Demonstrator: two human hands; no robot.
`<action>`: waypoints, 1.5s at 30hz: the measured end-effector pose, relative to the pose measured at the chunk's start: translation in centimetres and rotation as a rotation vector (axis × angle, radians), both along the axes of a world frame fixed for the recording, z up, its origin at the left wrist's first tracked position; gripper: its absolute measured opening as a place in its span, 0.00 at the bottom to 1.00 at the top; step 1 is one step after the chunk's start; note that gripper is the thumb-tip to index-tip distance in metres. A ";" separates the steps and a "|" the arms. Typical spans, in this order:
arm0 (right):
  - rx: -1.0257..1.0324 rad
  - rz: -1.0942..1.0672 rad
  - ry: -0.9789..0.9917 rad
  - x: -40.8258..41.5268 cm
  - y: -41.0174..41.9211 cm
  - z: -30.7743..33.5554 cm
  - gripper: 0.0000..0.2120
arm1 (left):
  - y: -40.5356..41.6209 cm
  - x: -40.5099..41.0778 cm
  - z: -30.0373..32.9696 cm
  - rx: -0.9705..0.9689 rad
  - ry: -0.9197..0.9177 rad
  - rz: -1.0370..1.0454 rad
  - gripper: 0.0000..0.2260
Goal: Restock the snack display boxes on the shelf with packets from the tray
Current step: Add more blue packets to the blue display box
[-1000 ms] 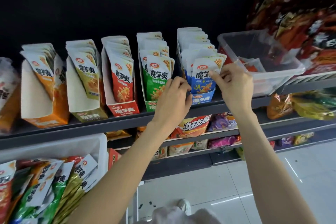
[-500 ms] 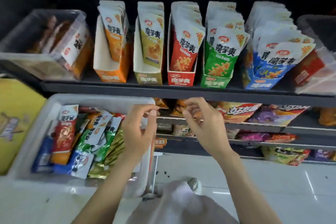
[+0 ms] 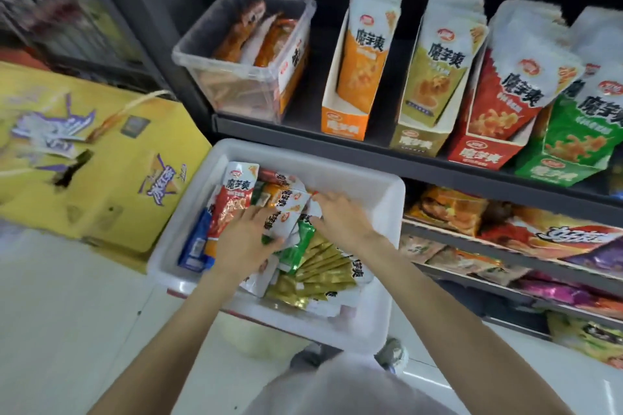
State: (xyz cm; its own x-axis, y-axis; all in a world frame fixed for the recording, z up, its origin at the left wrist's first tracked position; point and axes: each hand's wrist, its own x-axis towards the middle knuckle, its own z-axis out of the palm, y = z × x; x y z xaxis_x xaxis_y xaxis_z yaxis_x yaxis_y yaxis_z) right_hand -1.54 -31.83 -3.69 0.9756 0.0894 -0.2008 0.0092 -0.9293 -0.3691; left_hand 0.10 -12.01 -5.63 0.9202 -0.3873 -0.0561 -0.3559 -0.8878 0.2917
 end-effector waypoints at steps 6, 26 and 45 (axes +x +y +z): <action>-0.184 0.244 0.026 2.3 2.4 -2.2 0.32 | 0.3 0.7 -1.4 0.030 0.040 -0.105 0.24; 0.480 -0.222 -0.355 -1.5 -2.0 9.9 0.03 | -1.5 -0.1 7.3 -0.567 -0.023 -0.225 0.40; 1.076 -0.450 -0.211 -5.5 -6.8 13.6 0.10 | -8.8 -2.0 12.1 -0.897 0.288 -0.040 0.07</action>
